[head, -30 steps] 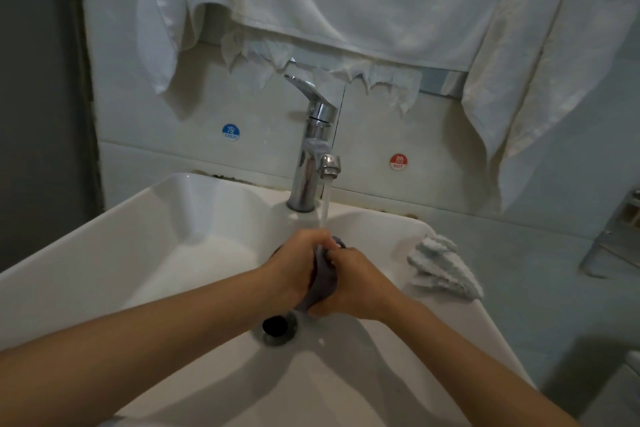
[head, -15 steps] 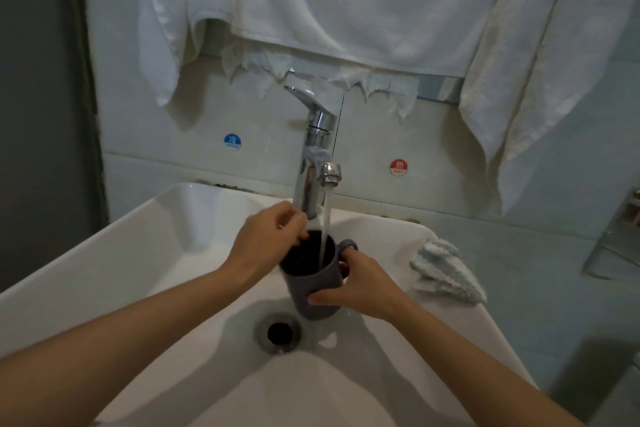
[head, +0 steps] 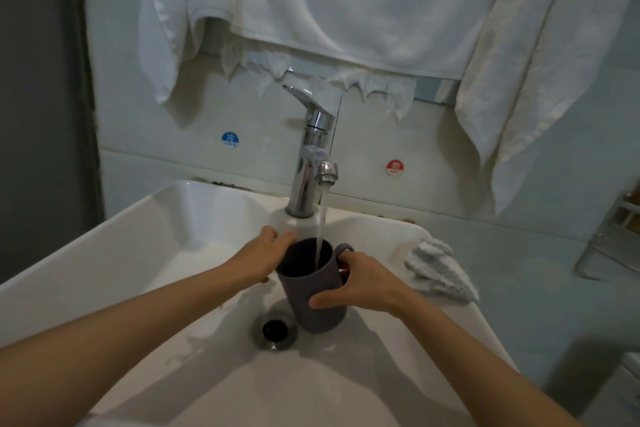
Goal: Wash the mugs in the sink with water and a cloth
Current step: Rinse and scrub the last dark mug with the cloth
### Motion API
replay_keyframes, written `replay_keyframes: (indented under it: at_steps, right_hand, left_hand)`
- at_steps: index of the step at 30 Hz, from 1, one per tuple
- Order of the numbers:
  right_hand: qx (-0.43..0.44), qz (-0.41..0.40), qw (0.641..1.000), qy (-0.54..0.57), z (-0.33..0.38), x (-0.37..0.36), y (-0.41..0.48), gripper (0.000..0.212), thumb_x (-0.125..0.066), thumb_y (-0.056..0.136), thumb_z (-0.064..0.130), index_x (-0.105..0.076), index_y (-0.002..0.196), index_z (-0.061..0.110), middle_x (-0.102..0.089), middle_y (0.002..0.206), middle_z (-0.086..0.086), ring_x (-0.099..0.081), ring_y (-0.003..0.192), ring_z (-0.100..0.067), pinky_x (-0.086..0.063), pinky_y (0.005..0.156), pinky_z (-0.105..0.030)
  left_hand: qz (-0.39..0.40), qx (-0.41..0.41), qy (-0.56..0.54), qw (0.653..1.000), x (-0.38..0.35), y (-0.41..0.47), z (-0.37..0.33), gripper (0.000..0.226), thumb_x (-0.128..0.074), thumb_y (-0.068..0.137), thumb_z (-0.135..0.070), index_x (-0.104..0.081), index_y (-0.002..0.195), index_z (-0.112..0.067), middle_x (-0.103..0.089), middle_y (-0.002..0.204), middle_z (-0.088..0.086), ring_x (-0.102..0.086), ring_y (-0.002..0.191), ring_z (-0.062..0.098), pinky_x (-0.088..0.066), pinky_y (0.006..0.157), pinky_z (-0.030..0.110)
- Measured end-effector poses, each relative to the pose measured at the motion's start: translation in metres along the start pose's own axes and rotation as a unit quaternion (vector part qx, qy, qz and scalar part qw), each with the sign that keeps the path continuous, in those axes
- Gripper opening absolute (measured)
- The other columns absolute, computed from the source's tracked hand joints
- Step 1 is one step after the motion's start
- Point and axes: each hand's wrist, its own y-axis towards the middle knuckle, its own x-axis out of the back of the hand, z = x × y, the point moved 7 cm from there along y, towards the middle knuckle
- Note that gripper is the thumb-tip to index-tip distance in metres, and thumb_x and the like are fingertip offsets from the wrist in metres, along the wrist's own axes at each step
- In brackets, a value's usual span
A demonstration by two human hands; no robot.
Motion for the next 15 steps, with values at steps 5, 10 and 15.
replay_keyframes:
  at_steps: [5, 10, 15]
  right_hand:
    - [0.074, -0.063, 0.987, -0.13, 0.014, 0.002, -0.004, 0.064, -0.085, 0.06, 0.039, -0.054, 0.111, 0.015, -0.058, 0.108, 0.0, -0.052, 0.095, -0.015, -0.047, 0.075, -0.024]
    - [0.167, -0.092, 0.961, -0.202, 0.028, 0.003, -0.01, 0.07, -0.079, 0.068, 0.043, -0.05, 0.125, 0.016, -0.046, 0.132, -0.001, -0.033, 0.126, -0.017, -0.045, 0.093, -0.03]
    - [0.254, -0.098, 0.931, -0.241, 0.049, 0.0, -0.016, 0.085, -0.071, 0.08, 0.033, -0.022, 0.148, 0.021, -0.021, 0.155, -0.001, -0.015, 0.143, -0.019, -0.025, 0.112, -0.026]
  left_hand:
    - [0.074, 0.09, -0.06, 0.991, -0.015, -0.006, 0.016, 0.053, -0.026, 0.095, -0.058, -0.037, 0.131, -0.021, -0.052, 0.119, 0.007, -0.055, 0.1, 0.024, -0.052, 0.085, 0.041]
    - [0.117, 0.191, -0.244, 0.944, -0.027, -0.008, 0.03, 0.07, -0.024, 0.087, -0.07, -0.041, 0.132, -0.018, -0.051, 0.129, 0.015, -0.053, 0.111, 0.034, -0.047, 0.087, 0.046]
    - [0.141, 0.142, -0.276, 0.94, -0.024, 0.002, 0.03, 0.054, -0.05, 0.081, -0.063, -0.055, 0.112, -0.02, -0.06, 0.108, 0.014, -0.061, 0.091, 0.025, -0.049, 0.085, 0.046]
